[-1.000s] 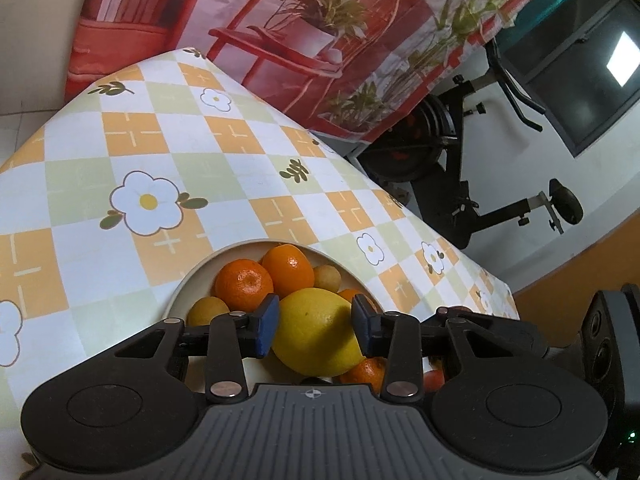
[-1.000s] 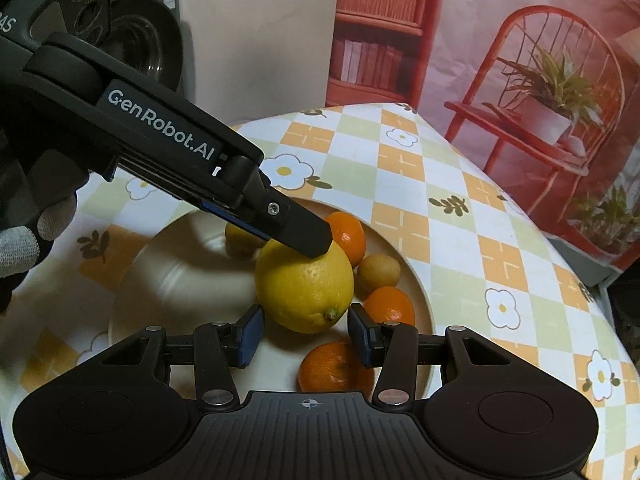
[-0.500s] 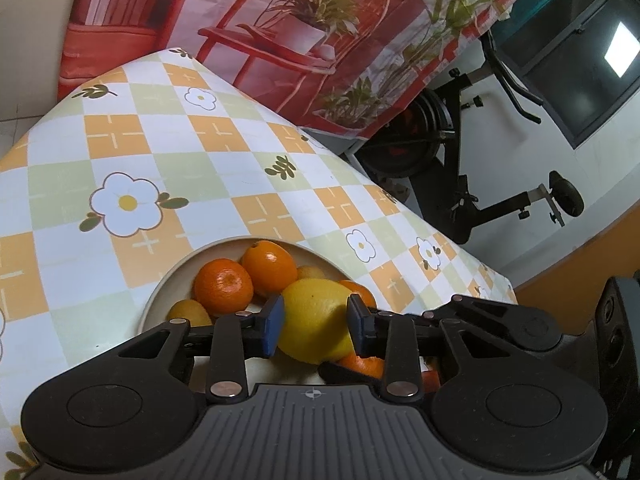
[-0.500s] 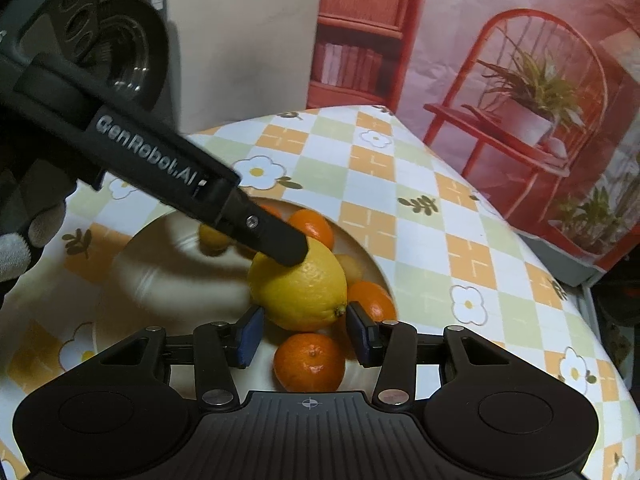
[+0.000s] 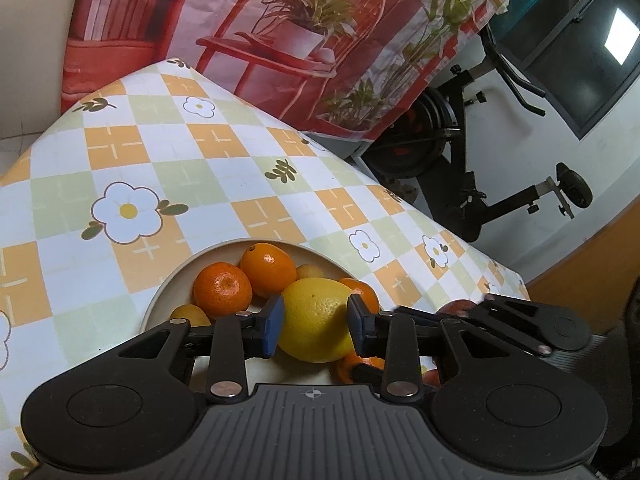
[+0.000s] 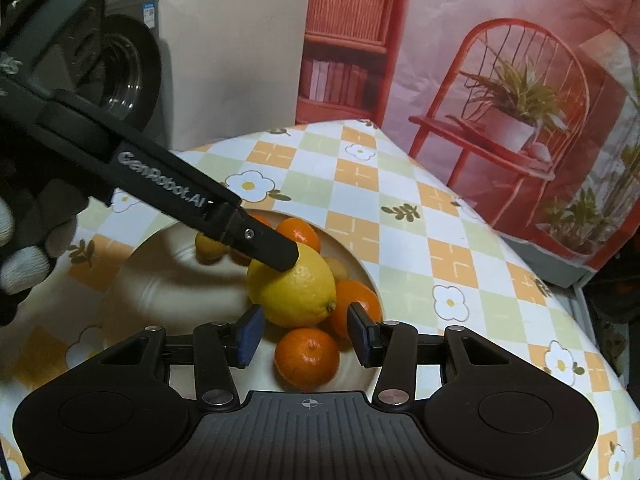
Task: Organize fruits
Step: 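Lower both lemons into the plate among the tangerines, then open both grippers and move them back to the loose fruits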
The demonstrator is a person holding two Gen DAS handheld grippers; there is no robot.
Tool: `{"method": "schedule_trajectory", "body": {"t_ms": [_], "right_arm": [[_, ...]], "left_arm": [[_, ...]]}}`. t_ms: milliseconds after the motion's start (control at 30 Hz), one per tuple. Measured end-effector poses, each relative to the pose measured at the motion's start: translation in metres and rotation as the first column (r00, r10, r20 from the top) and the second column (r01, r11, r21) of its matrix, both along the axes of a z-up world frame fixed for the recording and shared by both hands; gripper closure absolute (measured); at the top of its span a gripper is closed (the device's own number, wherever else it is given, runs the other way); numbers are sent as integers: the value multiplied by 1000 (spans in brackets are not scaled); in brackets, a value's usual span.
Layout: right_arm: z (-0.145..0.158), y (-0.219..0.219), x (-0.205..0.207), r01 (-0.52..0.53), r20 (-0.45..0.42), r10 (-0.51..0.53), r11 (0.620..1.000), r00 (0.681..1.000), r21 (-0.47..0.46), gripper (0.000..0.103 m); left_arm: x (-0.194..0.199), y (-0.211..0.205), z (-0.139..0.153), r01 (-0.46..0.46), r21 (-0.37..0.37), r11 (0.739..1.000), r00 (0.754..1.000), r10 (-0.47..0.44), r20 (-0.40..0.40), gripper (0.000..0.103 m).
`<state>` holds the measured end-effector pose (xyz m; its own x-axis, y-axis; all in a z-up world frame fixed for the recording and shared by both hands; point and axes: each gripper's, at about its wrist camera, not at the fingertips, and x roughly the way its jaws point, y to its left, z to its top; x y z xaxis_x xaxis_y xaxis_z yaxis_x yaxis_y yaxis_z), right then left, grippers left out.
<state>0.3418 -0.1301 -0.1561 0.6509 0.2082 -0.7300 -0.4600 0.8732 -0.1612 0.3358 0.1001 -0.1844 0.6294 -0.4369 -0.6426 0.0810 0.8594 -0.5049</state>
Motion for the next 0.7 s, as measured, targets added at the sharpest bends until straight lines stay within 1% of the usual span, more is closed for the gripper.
{"method": "schedule_trajectory", "body": {"t_ms": [167,333,433,500,700], "right_arm": [[14,-23,-24,32,57,-34,999,998,36,61],[27,-58,-51,101,113,-110,991,987,84,61],[33,-84,-65,149,140,-165,982,976,118,61],[36,-100,-75,182,157,-203,973,967,139,61],[37,-144,-103,261,181,-295,947,938,189,61]], "left_arm": [[-3,-5,3,-15,39,999,1000,14,14,66],[-7,-11,7,-36,84,996,999,34,29,66],[-8,-13,11,-52,115,992,998,48,40,66],[-12,-15,16,-58,141,988,997,50,64,66],[-19,-28,26,-59,169,984,994,41,104,66]]}}
